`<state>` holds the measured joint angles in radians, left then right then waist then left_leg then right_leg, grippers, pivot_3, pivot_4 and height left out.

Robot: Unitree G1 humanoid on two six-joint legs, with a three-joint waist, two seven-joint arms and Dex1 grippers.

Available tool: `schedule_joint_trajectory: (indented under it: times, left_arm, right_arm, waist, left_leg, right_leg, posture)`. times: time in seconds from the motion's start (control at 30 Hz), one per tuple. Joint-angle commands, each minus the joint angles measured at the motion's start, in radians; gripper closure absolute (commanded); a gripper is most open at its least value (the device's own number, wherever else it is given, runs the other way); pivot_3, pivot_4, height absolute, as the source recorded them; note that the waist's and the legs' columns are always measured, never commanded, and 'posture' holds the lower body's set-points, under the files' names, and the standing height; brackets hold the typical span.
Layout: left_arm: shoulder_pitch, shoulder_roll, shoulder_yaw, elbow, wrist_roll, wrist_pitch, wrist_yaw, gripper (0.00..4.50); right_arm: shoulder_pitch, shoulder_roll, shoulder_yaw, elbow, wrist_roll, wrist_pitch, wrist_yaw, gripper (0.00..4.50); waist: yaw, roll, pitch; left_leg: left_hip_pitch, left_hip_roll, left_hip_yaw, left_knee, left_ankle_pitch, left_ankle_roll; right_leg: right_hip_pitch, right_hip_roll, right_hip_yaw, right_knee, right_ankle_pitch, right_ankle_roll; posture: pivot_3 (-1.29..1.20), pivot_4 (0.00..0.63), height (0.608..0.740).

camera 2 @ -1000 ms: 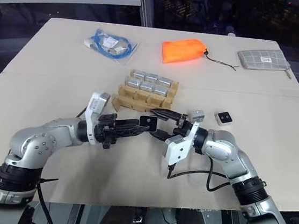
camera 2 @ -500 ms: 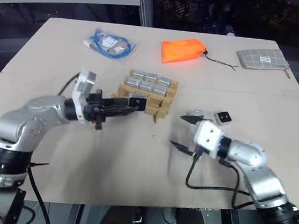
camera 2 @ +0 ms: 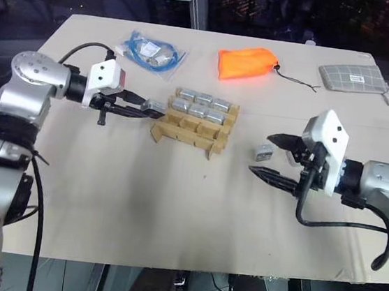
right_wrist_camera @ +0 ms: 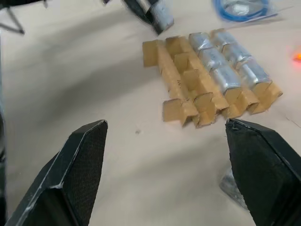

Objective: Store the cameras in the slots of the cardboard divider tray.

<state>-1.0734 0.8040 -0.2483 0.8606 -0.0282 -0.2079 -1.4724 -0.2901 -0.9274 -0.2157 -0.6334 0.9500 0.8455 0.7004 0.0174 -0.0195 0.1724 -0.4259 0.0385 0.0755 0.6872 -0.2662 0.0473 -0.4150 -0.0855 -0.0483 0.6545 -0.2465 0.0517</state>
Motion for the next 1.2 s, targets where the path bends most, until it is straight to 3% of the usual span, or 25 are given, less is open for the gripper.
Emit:
schedule_joint_trajectory:
  times: [0.03, 0.43, 1.2]
  left_arm:
    - [-0.084, -0.033, -0.023, 0.131, 0.070, -0.120, -0.031, 3.73]
    - [-0.299, -0.133, -0.084, 0.371, 0.249, -0.255, -0.051, 3.73]
    - [-0.420, -0.191, -0.141, 0.440, 0.437, -0.288, 0.026, 3.73]
  right_arm:
    - [-0.013, 0.011, -0.025, -0.053, 0.032, 0.016, -0.058, 0.53]
    - [-0.042, 0.024, -0.032, -0.088, 0.094, 0.047, -0.174, 0.53]
    - [-0.042, 0.055, 0.007, -0.111, 0.084, 0.025, -0.233, 0.53]
  waist:
    - [0.000, -0.001, 0.000]
    - [-0.003, -0.001, 0.001]
    - [-0.004, -0.003, 0.002]
  left_leg:
    - [-0.003, 0.000, -0.001, 0.001, 0.000, 0.000]
    - [-0.005, 0.000, -0.006, 0.006, -0.002, 0.004]
    - [-0.006, 0.000, -0.007, 0.006, -0.002, 0.004]
  right_leg:
    - [-0.002, 0.000, -0.001, 0.000, 0.000, 0.000]
    - [-0.001, -0.001, -0.006, 0.004, 0.000, 0.001]
    - [-0.001, -0.001, -0.006, 0.003, 0.000, 0.001]
  posture:
    - [0.00, 0.150, 0.740]
    - [0.00, 0.150, 0.740]
    - [0.00, 0.150, 0.740]
